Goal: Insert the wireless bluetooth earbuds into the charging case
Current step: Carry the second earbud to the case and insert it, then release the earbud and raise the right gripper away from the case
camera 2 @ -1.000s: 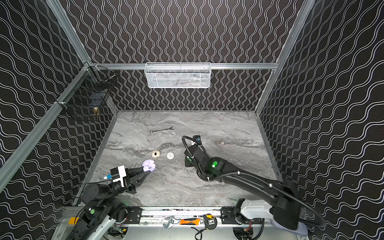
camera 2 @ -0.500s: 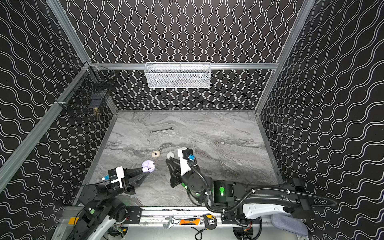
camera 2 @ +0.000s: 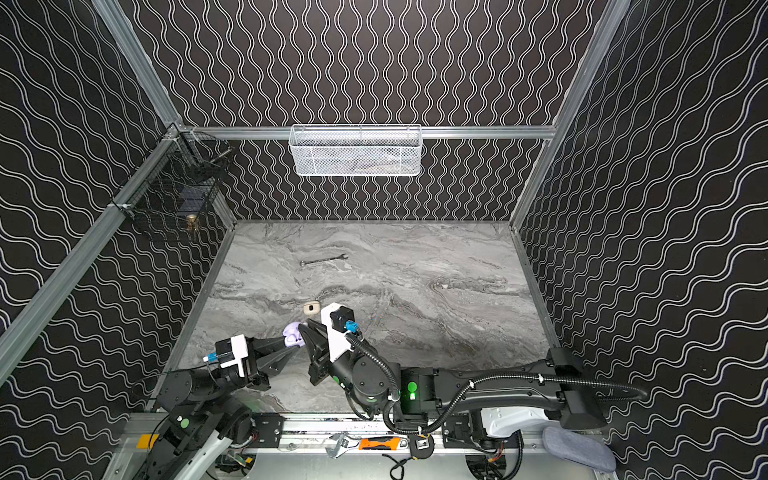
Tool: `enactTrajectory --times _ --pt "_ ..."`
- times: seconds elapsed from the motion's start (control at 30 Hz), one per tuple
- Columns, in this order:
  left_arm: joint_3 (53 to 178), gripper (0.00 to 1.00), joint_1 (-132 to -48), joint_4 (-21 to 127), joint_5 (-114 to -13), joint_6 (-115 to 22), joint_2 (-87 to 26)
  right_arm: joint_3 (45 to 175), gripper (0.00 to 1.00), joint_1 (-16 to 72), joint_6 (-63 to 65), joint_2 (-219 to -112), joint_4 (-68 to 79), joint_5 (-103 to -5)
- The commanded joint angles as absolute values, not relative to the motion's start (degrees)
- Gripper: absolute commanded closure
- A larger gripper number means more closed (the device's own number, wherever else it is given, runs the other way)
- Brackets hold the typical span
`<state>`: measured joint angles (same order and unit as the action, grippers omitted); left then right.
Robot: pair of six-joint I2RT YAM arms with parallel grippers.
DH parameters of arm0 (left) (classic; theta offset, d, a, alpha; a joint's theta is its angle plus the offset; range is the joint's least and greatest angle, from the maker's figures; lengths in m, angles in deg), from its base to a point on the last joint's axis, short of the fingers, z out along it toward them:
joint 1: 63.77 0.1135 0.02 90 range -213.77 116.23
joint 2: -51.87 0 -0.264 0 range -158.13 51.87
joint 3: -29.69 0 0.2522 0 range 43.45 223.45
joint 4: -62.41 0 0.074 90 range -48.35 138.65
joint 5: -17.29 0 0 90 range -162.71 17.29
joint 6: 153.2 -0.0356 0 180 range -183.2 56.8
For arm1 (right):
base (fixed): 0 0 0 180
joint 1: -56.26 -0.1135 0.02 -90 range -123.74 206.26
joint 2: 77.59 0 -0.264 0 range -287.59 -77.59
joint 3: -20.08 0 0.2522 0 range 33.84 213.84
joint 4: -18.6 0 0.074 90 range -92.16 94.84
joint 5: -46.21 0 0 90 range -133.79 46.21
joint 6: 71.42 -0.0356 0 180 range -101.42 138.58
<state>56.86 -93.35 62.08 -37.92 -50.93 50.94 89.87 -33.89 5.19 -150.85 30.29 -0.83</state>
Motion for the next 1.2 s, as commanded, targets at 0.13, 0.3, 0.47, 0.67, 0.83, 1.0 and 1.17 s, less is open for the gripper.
enactTrajectory --times 0.13,0.3,0.47,0.67,0.83,1.0,1.17 --pt "56.84 1.00 -93.35 64.51 -37.45 -49.77 51.00 90.70 0.91 -33.91 6.75 -153.15 33.46 1.47" --pt "56.92 1.00 -93.36 64.60 -37.53 -49.84 51.03 90.71 0.91 -33.91 6.19 -154.20 33.47 1.07" --pt "57.34 1.00 -93.36 64.12 -37.46 -49.84 51.10 90.40 0.91 -33.92 5.66 -154.57 33.41 0.91" --pt "57.43 1.00 -93.39 64.03 -37.50 -49.76 51.09 89.62 0.91 -33.91 5.04 -154.54 32.37 2.11" --pt "57.30 1.00 -93.33 63.92 -38.02 -49.83 51.07 90.15 0.90 -34.09 4.25 -154.62 30.39 0.40" --pt "57.24 1.00 -93.34 64.12 -37.99 -49.85 51.09 89.91 0.75 -34.39 5.04 -155.19 31.46 -0.25" --pt "57.35 1.00 -93.33 63.61 -37.98 -50.13 51.08 88.42 0.65 -34.53 5.13 -153.52 32.50 1.75"
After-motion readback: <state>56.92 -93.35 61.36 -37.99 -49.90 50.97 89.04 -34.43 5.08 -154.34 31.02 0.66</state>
